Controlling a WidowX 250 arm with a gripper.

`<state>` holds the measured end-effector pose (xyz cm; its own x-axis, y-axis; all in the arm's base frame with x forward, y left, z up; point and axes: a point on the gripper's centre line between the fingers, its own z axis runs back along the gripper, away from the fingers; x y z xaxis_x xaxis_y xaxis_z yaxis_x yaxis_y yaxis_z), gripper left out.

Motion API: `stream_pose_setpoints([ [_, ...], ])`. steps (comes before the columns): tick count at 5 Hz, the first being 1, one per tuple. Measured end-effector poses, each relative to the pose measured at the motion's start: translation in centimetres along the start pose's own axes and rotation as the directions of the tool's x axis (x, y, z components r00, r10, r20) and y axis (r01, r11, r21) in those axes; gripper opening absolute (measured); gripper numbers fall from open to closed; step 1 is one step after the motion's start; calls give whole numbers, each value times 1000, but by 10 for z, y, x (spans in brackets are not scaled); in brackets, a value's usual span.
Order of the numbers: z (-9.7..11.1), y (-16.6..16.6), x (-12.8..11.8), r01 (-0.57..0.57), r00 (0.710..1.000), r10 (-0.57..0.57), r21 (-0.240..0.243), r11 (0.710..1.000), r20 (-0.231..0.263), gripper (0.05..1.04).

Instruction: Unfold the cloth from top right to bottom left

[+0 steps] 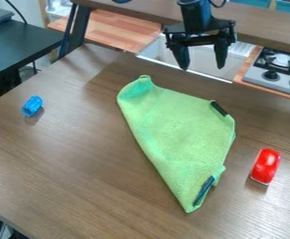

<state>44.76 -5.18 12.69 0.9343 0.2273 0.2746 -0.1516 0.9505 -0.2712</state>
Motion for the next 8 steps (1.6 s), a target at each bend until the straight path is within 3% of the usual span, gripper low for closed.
stream_pose_setpoints([
  [1,-17,6,-6,-11,999,12,16,1000,-41,1001],
  [2,-27,-13,-13,-35,999,37,66,997,-24,1001],
  [3,-30,-26,-21,-95,995,94,173,980,12,1001],
  [4,-39,-14,-14,-162,985,144,247,955,91,1001],
  [6,-54,-7,-12,-280,944,215,260,924,251,1001],
  [7,-62,-3,-9,-326,925,251,256,910,286,1001],
  [8,-73,3,-11,-341,921,261,273,900,291,1001],
])
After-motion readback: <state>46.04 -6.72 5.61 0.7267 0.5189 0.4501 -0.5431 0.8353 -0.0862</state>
